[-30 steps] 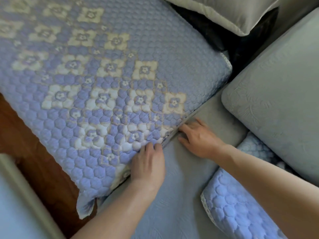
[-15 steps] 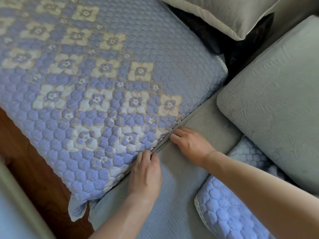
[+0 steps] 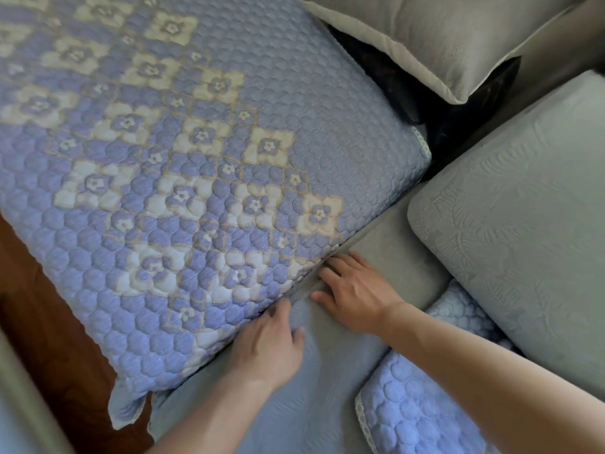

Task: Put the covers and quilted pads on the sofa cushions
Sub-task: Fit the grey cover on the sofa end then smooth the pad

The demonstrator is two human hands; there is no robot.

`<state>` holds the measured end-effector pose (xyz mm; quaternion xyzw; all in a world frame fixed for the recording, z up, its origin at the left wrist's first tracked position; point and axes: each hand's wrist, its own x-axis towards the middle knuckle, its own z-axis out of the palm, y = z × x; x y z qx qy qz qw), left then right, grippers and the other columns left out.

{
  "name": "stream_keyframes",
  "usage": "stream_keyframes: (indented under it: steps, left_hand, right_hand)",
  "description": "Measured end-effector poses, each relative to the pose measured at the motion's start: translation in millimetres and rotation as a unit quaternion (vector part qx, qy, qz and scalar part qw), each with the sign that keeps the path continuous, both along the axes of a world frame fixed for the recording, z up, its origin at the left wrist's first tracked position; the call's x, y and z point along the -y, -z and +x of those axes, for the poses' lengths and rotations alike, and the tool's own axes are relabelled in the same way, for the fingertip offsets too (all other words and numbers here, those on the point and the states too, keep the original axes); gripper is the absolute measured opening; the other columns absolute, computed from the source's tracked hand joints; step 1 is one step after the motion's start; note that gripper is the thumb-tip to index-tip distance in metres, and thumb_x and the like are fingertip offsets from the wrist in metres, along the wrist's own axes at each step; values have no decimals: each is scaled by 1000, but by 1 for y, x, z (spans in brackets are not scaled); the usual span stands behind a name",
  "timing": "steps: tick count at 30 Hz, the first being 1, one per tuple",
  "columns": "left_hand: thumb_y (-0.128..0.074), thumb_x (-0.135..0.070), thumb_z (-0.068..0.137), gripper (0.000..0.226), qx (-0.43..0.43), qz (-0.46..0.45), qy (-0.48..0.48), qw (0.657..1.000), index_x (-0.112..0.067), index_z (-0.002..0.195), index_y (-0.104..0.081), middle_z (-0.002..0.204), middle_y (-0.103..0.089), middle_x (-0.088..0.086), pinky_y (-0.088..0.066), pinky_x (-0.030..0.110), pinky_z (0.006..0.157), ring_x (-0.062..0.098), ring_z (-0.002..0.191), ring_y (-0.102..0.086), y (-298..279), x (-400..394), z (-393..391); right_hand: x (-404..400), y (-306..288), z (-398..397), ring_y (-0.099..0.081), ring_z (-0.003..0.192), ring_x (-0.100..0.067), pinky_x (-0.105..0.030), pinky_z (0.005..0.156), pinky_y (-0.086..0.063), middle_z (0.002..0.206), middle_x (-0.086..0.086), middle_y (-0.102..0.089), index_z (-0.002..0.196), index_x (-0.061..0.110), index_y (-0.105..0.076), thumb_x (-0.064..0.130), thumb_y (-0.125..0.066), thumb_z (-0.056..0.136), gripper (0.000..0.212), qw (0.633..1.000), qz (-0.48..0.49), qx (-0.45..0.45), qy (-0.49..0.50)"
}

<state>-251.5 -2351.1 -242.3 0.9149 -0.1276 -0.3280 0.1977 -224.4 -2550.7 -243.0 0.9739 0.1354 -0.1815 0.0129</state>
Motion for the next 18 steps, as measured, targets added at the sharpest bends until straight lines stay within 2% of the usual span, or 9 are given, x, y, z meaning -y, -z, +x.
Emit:
stream_keyframes:
  steps: [2, 5, 8, 10, 13, 14, 16, 18]
  left_hand:
    - [-40, -54, 97, 40, -44, 7, -19, 999, -22, 121, -37, 126, -66, 10, -45, 40, 90, 33, 117, -60, 3, 2, 11]
    - [-38, -61, 95, 56, -99, 25, -24, 994, -28, 139, -38, 139, -58, 4, -44, 39, 99, 30, 127, -54, 6, 5, 22]
    - [-41, -61, 95, 73, -60, 59, 40, 996, -24, 155, -24, 146, -51, 5, -42, 37, 103, 27, 131, -51, 3, 8, 13]
    - [-44, -61, 94, 78, -6, 93, 67, 993, -16, 155, -21, 145, -50, 8, -42, 35, 101, 26, 129, -51, -1, 11, 3]
    - [-48, -62, 92, 64, 44, 74, 65, 994, -20, 140, -42, 130, -57, 4, -45, 34, 93, 24, 122, -54, -2, 13, 1]
    - [-53, -62, 88, 57, 65, 49, 63, 995, -21, 128, -52, 121, -59, 3, -47, 35, 89, 24, 117, -56, 1, 12, 2]
    - [-72, -61, 72, 47, 74, 10, 74, 994, -23, 99, -63, 98, -58, 0, -53, 38, 77, 24, 98, -61, 8, 8, -1]
    - [-85, -57, 57, 48, 79, -20, 73, 994, -24, 85, -65, 94, -60, -1, -57, 37, 73, 23, 94, -63, 14, 9, -8]
  right_hand:
    - [-3, -7, 16, -63, 100, -28, -39, 100, -42, 98, -5, -69, 97, 18, -63, 63, -31, 97, 55, 1000, -9, -2, 22]
    - [-5, -6, 36, -64, 96, -29, -39, 95, -46, 91, -5, -69, 88, 16, -76, 62, -26, 95, 68, 999, -21, -24, -4]
    - [0, -1, 28, -62, 95, -27, -36, 92, -49, 92, -4, -65, 80, 18, -79, 62, -32, 91, 65, 998, -50, -26, -34]
    - [5, -4, 21, -63, 90, -25, -34, 86, -52, 88, -4, -66, 75, 17, -78, 61, -36, 88, 63, 997, -61, -8, -54]
    - [6, -6, 29, -63, 85, -27, -36, 84, -55, 80, -5, -64, 69, 15, -77, 56, -49, 88, 53, 991, -57, -6, -119]
    - [5, -4, 33, -63, 82, -28, -36, 83, -56, 77, -5, -64, 67, 15, -76, 54, -59, 86, 46, 989, -56, -3, -137]
    - [0, 0, 32, -63, 74, -28, -34, 71, -56, 72, -5, -62, 65, 16, -74, 48, -71, 82, 36, 990, -47, -4, -132]
    - [3, 3, 25, -61, 71, -29, -36, 63, -53, 74, -6, -61, 70, 16, -69, 45, -66, 87, 34, 994, -30, -18, -102]
